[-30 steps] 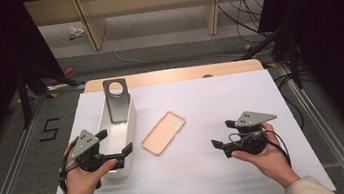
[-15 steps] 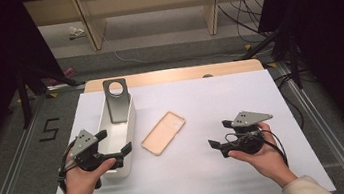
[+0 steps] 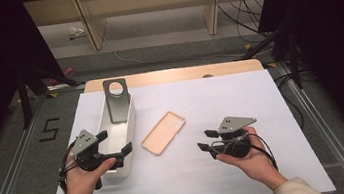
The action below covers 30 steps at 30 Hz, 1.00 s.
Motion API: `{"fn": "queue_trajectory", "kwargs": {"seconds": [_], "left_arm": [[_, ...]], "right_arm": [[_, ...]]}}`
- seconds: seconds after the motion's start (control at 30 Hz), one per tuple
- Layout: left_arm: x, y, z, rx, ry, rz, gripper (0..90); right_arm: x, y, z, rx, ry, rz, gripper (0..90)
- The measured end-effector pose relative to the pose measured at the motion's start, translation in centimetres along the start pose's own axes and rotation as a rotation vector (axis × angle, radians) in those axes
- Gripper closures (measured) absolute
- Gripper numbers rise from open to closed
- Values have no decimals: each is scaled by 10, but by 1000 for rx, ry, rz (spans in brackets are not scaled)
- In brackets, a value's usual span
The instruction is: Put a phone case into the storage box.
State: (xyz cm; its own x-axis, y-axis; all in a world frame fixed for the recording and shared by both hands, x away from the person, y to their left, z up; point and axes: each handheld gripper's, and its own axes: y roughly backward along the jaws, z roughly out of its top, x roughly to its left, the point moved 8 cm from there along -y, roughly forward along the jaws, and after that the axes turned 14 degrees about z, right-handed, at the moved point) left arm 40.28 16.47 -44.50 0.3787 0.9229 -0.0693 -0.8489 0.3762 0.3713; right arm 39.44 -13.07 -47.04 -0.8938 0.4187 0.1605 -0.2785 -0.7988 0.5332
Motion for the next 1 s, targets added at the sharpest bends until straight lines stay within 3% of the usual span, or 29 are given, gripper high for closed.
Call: {"fn": "queue_trajectory", "kwargs": {"seconds": [0.23, 0.3, 0.5, 0.67, 1.0], "left_arm": [[2, -1, -1, 7, 9, -3, 2], [3, -1, -1, 5, 11, -2, 1], [3, -1, -1, 5, 12, -2, 1], [3, -1, -1, 4, 13, -2, 1], [4, -1, -1, 4, 14, -1, 1]], "right_arm": [[5, -21, 10, 36, 33, 44, 847], [7, -32, 14, 59, 41, 63, 888], [11, -68, 25, 114, 68, 85, 900], [11, -92, 33, 127, 61, 93, 900], [5, -109, 37, 138, 37, 89, 900]]}}
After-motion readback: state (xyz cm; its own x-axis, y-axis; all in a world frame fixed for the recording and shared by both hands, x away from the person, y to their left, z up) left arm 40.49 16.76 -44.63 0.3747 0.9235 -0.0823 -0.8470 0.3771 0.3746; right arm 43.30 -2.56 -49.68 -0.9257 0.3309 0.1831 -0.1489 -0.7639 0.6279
